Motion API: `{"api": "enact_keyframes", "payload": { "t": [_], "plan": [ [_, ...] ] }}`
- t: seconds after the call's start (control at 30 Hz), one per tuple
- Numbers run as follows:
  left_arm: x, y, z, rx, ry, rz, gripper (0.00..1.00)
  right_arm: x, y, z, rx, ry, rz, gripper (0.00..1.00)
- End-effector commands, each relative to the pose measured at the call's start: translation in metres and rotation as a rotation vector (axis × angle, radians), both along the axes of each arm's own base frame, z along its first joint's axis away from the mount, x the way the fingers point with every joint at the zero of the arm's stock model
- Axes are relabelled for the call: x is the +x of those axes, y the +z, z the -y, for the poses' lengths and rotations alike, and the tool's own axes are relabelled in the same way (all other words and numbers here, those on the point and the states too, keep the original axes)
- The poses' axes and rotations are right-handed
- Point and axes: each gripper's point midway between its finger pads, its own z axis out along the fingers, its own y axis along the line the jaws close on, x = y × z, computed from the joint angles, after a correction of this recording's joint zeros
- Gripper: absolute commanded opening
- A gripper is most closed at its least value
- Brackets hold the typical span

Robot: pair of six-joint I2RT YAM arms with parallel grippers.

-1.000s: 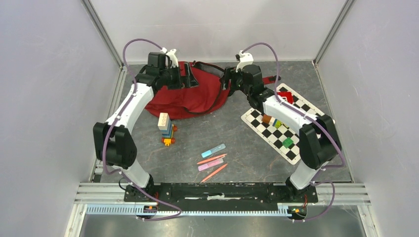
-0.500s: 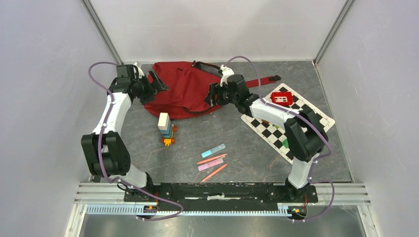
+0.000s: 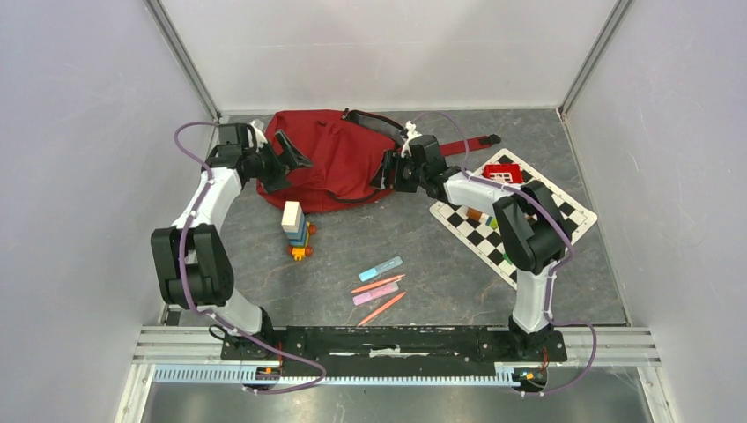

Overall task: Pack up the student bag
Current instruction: Adjust the student bag at the center of the board.

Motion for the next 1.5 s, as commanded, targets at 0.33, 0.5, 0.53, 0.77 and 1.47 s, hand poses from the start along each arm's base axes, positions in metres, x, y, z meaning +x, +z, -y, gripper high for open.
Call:
{"api": "enact_keyframes", "payload": {
  "t": [0.33, 0.5, 0.53, 0.77, 1.47],
  "plan": [
    [0.023, 0.014, 0.011, 0.053, -0.107, 0.121, 1.0, 0.098, 0.107, -0.037, 0.241, -0.046, 0.292, 0.04],
    [0.021, 0.02, 0.028, 0.187, -0.226, 0.174, 1.0, 0.142, 0.128, -0.028, 0.132, -0.073, 0.465, 0.01],
    [0.022, 0.019, 0.03, 0.208, -0.239, 0.178, 1.0, 0.148, 0.124, -0.024, 0.113, -0.083, 0.479, 0.02],
    [0.045, 0.013, 0.047, 0.241, -0.261, 0.172, 1.0, 0.175, 0.073, -0.013, 0.042, -0.126, 0.454, 0.0],
    [0.07, -0.001, 0.063, 0.467, -0.271, 0.185, 0.93, 0.135, 0.075, 0.025, -0.115, -0.062, 0.45, 0.65]
  ]
}}
